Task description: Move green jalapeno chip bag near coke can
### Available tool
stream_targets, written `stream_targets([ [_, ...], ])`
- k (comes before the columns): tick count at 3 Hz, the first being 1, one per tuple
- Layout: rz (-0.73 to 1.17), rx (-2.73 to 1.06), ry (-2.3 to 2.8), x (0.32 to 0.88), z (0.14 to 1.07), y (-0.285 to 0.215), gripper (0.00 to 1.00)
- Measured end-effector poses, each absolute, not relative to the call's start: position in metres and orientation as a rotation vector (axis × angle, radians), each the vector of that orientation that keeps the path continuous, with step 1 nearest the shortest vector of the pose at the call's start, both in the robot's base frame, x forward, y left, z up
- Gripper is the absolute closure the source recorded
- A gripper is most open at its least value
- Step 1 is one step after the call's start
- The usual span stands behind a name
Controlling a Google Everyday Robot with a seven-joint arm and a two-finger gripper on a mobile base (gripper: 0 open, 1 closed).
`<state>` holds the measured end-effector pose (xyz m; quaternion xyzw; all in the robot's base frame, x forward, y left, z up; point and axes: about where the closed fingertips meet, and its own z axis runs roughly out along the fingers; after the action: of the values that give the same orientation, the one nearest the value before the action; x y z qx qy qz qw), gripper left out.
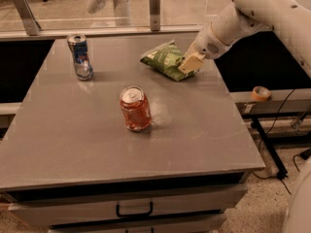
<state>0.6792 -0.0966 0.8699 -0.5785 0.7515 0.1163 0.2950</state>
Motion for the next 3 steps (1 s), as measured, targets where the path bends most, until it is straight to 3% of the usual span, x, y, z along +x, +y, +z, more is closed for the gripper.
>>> stream_targets([
  [1, 0.394, -1.677, 1.928, 0.627, 0.899, -0.085, 1.0],
  [2, 0.481, -1.778, 1.922, 0.571, 0.911, -0.085, 1.0],
  [3, 0.507, -1.835, 1.925, 0.54, 0.916, -0.086, 0.83],
])
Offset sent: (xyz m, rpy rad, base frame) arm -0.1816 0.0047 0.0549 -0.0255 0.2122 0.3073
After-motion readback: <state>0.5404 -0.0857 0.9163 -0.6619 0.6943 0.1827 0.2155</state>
